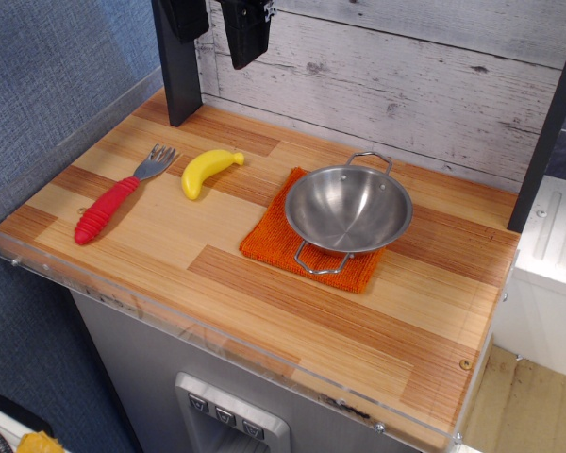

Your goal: Move the pot to the bottom-right corner of the counter.

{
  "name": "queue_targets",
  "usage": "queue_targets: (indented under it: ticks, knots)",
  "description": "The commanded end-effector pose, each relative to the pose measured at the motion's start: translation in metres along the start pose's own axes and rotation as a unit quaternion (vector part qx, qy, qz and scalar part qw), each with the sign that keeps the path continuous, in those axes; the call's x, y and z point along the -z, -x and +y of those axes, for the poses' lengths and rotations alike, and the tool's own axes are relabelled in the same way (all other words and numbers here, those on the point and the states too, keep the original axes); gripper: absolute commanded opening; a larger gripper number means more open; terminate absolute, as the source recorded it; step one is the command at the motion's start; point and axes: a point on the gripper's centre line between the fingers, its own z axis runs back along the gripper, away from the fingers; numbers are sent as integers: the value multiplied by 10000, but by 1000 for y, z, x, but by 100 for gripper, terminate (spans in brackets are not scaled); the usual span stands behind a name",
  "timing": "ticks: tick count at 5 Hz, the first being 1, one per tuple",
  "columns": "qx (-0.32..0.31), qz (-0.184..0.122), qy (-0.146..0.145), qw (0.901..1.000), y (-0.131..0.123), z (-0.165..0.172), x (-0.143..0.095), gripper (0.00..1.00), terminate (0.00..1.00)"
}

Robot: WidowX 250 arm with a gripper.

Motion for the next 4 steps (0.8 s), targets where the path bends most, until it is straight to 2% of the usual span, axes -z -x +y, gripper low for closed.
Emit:
queue_targets:
  ticks: [1,4]
  knots:
    - [0,0,0,10000,0,0,0,100,0]
    - [566,-9,283,9980,-16,-74,12,100,0]
